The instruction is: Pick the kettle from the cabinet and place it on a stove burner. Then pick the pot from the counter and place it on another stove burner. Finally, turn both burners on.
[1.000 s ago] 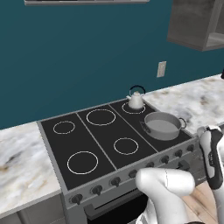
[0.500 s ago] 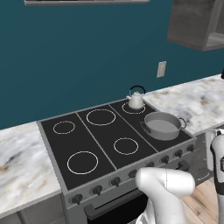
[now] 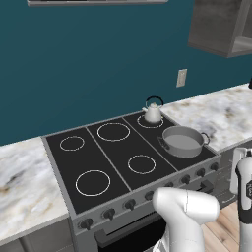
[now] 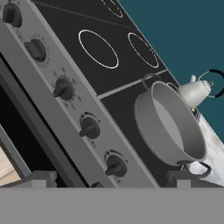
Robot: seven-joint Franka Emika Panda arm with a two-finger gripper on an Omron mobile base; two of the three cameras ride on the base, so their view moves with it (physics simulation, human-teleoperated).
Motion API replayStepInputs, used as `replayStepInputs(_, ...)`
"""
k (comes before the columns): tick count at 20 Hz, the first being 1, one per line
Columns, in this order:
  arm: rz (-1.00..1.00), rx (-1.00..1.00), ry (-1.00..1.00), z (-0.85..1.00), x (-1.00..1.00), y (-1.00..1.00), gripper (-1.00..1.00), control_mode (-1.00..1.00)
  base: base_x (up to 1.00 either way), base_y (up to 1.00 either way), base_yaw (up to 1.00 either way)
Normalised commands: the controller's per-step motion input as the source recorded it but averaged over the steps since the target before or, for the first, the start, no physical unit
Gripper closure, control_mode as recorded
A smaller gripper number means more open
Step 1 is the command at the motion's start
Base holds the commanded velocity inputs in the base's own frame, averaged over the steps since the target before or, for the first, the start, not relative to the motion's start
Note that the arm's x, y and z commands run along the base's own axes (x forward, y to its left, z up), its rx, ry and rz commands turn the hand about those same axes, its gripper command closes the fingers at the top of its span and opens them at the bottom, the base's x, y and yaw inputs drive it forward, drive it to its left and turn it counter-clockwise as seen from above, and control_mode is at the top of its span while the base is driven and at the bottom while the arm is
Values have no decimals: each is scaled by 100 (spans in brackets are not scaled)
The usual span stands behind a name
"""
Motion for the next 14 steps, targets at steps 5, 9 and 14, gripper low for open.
replayStepInputs(5,-1,6,0,-3,0,0,-100,-100,0,0,0)
replayStepInputs(9,0,6,0,-3,0,-3,-100,-100,0,0,0)
replayStepInputs(14,0,16,-1,-11,0,0,-100,-100,0,0,0)
